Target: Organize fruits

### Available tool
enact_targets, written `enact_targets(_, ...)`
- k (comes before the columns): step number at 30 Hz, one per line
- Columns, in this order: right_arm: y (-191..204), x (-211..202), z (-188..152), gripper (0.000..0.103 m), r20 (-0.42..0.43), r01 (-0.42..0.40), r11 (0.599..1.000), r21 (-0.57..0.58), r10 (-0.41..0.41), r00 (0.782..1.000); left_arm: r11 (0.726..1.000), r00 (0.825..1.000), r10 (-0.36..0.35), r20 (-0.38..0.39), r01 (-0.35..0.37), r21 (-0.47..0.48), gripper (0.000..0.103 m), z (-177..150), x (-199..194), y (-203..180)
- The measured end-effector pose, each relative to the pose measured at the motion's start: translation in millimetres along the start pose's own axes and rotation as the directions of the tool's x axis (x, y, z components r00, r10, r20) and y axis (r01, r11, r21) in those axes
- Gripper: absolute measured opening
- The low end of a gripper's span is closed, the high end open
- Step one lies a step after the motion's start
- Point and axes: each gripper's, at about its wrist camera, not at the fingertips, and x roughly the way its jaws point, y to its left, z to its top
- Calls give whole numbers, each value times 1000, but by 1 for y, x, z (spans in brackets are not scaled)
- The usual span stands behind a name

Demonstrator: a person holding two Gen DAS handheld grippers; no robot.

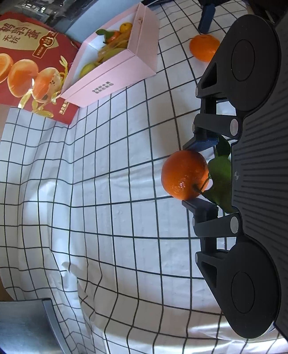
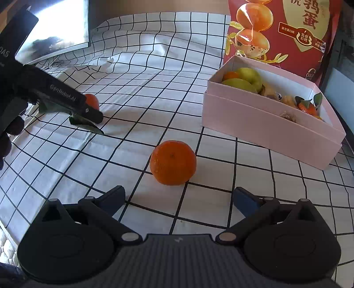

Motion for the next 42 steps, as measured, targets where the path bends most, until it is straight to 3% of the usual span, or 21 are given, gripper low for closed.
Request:
enact_targets(6,0,0,-1,103,4,0,1000,0,0,1000,999,999,-44,2,44,21,50,-9,-9,-7)
enact_targets(11,0,-1,-1,103,8,1,1000,4,-1,1000,989,994,-87,-59,94,116,50,-26,-18,-34)
enact_targets(19,-2,-3,-3,103,13,-26,999,-18,26,1000,982,993,-86,-79,98,164,50,-40,-22,-56)
enact_targets(24,-9,-5,7,85,9,-29,998,63,29,1000,983,994,-83,-77,94,160,50,-39,-22,-55)
enact_targets(29,1,-2,12,66,7,-11,1000,5,11,1000,983,993,-88,-76,99,155,50,-41,-24,-54)
enact_targets(34,13,-2,18,64,34,23,998,-65,-21,999,986,993,-98,-69,106,131,50,-45,-26,-51)
enact_targets(38,11,-1,20,55,23,20,998,-65,-18,1000,986,992,-105,-66,113,126,50,-48,-28,-51)
enact_targets(42,9,-1,20,55,27,24,998,-62,-22,999,985,992,-112,-64,119,126,50,-51,-29,-53)
